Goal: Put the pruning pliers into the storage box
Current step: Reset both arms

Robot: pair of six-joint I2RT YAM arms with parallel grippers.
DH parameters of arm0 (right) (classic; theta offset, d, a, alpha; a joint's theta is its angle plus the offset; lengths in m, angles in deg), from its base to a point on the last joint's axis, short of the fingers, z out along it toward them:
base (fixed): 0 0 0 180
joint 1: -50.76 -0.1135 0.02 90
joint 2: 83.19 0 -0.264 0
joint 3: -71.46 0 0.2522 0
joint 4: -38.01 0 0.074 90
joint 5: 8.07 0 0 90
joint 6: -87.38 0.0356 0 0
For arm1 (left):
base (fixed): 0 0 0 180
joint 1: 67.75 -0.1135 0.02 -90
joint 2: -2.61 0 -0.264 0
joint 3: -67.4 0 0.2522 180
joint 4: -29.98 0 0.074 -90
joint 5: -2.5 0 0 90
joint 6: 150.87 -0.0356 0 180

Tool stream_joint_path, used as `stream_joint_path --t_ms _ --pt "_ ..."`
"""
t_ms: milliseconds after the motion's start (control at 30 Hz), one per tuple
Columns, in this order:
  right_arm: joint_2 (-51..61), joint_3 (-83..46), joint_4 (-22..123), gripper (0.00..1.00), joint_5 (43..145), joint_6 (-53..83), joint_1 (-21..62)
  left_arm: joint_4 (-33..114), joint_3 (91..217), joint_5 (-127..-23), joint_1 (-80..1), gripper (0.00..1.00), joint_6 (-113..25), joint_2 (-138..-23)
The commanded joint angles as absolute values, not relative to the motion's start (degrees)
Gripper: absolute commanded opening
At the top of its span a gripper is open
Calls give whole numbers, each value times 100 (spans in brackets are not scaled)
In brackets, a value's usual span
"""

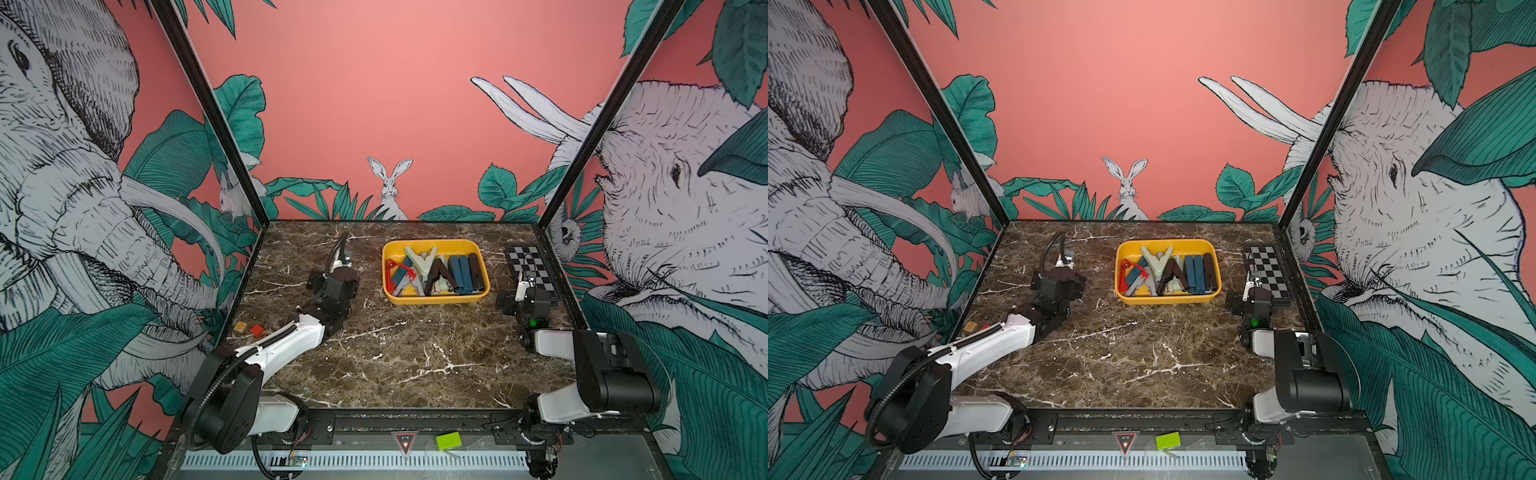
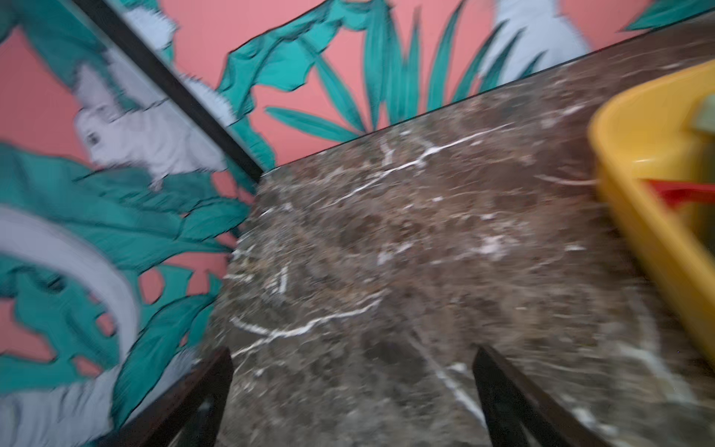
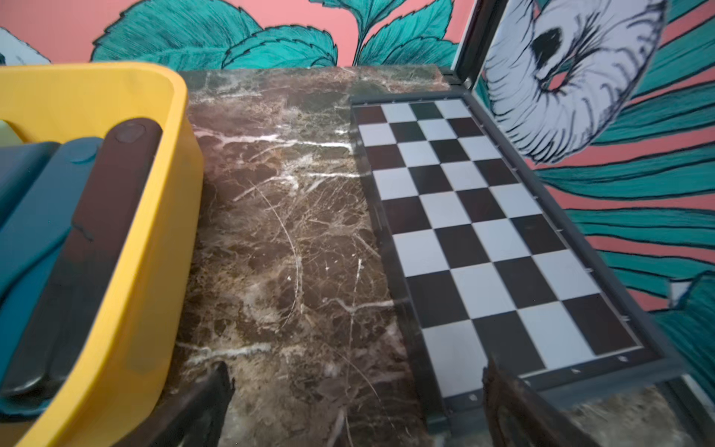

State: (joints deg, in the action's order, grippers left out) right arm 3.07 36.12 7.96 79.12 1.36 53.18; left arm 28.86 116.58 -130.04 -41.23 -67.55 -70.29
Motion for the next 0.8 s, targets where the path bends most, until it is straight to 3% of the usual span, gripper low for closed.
stream_joint_path --t_ms 0,200,333,533,767 --pt "319 3626 148 98 8083 86 5331 1805 10776 -13361 -4590 99 -7175 -6694" --pt "448 3517 205 98 8292 -157 5214 408 10055 -13011 -5400 99 -7341 -7169" --pt "435 3499 272 98 8224 -190 5182 -271 10003 -11675 -5956 99 -7149 -7423" --pt "427 3493 300 98 8186 -202 5154 717 10659 -10928 -6321 95 -6988 -7736" --pt "432 3485 308 98 8163 -212 5147 336 10190 -10420 -6432 97 -6832 -7318"
